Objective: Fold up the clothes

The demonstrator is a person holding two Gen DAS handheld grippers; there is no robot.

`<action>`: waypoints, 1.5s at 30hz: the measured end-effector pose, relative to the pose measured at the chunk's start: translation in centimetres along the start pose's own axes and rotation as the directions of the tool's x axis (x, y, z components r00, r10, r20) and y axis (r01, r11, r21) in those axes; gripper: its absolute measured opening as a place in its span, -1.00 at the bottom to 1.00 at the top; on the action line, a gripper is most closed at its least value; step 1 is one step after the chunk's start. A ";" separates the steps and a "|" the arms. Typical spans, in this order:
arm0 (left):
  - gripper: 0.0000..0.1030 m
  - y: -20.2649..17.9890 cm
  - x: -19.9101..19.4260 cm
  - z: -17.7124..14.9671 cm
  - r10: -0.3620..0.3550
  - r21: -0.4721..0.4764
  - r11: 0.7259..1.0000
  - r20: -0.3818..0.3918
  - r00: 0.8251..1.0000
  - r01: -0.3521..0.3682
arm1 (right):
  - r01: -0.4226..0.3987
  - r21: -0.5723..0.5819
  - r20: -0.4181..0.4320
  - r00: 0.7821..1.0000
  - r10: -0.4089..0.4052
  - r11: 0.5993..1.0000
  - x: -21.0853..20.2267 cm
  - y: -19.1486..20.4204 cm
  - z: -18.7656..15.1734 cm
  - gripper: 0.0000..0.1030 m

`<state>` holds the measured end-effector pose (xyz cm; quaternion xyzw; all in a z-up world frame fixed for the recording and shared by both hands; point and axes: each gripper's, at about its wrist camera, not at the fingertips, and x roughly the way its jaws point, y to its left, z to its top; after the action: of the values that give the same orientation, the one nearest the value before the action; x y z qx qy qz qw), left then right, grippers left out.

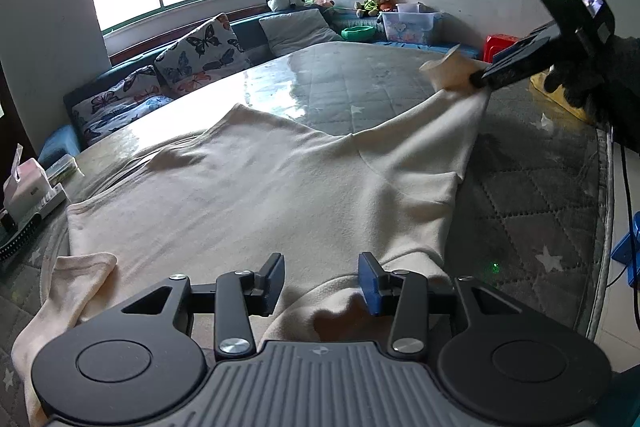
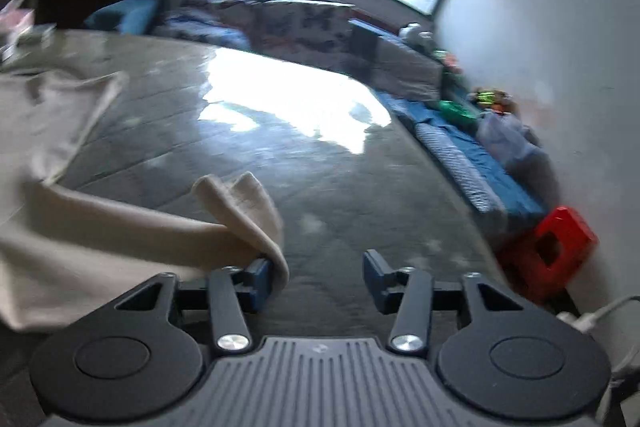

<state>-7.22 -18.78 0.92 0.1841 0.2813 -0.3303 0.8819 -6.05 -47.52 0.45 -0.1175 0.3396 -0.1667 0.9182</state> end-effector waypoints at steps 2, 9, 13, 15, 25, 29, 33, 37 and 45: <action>-0.13 0.0 0.0 0.0 -0.001 -0.002 1.000 0.001 1.000 0.001 | 0.023 0.022 0.001 1.000 -0.023 0.999 -0.3 -0.8 -0.1 0.00; -0.13 0.1 0.0 0.0 -0.001 -0.003 1.000 -0.001 1.000 0.001 | -0.071 0.108 0.017 0.997 0.069 0.992 -1.1 -2.1 0.2 -0.03; -0.12 0.0 -0.1 0.0 0.000 -0.003 1.000 -0.004 1.000 0.000 | -0.262 0.222 -0.036 0.961 0.276 0.939 0.1 -2.4 0.1 -0.04; -0.11 0.1 -0.1 0.0 0.000 -0.003 1.000 -0.005 1.000 0.000 | -0.279 0.242 -0.059 0.952 0.301 0.929 1.3 -2.3 0.2 -0.03; -0.10 0.3 -0.1 -0.1 -0.009 0.002 1.000 -0.008 1.000 0.009 | -0.255 0.231 -0.077 0.957 0.279 0.939 6.5 -1.2 2.8 0.03; -0.07 0.3 -0.1 -0.2 -0.009 -0.001 1.000 -0.010 1.000 0.009 | -0.262 0.228 -0.062 0.957 0.283 0.938 8.6 -1.1 4.1 0.10; -0.07 0.3 -0.1 -0.2 -0.010 -0.001 1.000 -0.010 1.000 0.010 | -0.266 0.225 -0.054 0.957 0.285 0.937 9.3 -1.0 4.6 0.11; -0.07 0.5 0.0 0.0 -0.013 -0.015 1.000 -0.013 1.000 0.013 | -0.284 0.223 -0.054 0.951 0.303 0.932 8.8 -1.2 4.4 0.10; -0.07 3.8 -1.6 0.7 0.087 -0.123 0.989 0.020 0.996 -0.084 | -0.275 0.130 -0.047 0.958 0.283 0.953 6.4 0.2 4.7 0.12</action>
<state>-5.37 -15.68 2.92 0.1376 0.2815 -0.2770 0.9084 1.65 -49.34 0.09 -0.0064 0.3715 -0.0596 0.9265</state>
